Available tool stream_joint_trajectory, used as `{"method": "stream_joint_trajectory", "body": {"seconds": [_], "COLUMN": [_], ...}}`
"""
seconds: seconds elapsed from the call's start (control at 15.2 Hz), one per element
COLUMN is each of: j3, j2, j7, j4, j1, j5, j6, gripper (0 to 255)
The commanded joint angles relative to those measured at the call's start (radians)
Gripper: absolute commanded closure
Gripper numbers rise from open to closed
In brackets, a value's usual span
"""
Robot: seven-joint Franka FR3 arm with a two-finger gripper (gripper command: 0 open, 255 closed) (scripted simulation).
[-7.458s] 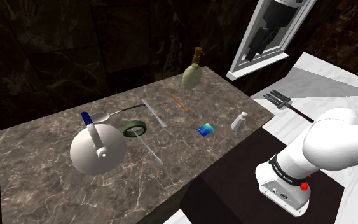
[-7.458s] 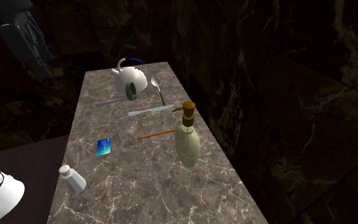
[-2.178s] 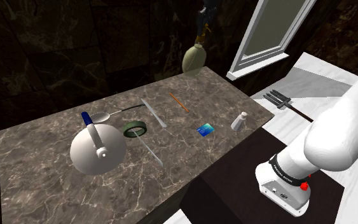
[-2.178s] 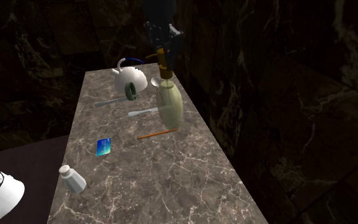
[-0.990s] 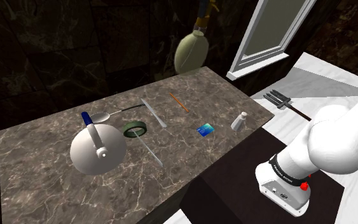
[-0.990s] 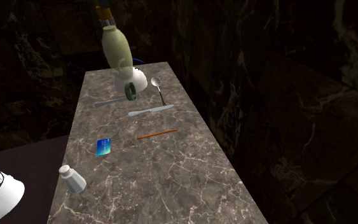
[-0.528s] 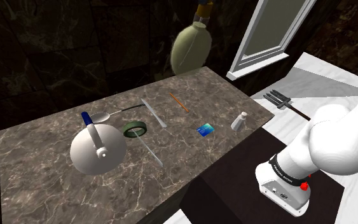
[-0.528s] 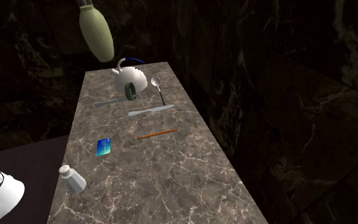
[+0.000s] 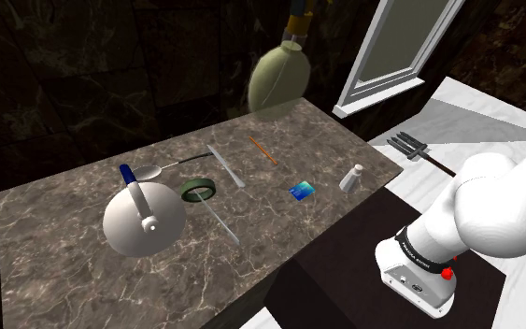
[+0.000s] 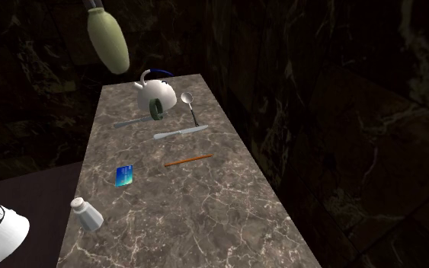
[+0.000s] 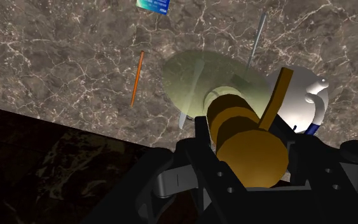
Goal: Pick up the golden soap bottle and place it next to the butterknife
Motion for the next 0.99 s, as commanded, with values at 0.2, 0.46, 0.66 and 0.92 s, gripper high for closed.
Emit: {"method": "stream_joint_trajectory", "body": {"seconds": [0.2, 0.46, 0.66, 0.92], "j3": [-0.003, -0.004, -0.004, -0.004], "j2": [-0.038, -0.063, -0.078, -0.095], "j7": [-0.004, -0.008, -0.009, -0.012], "j4": [-0.112, -0.192, -0.249, -0.32], "j1": [0.001, 0.003, 0.004, 0.005], "j5": [0.007, 0.011, 0.013, 0.017], "j6": [0.075, 0.132, 0.173, 0.227], "gripper": [255, 255, 255, 255]}}
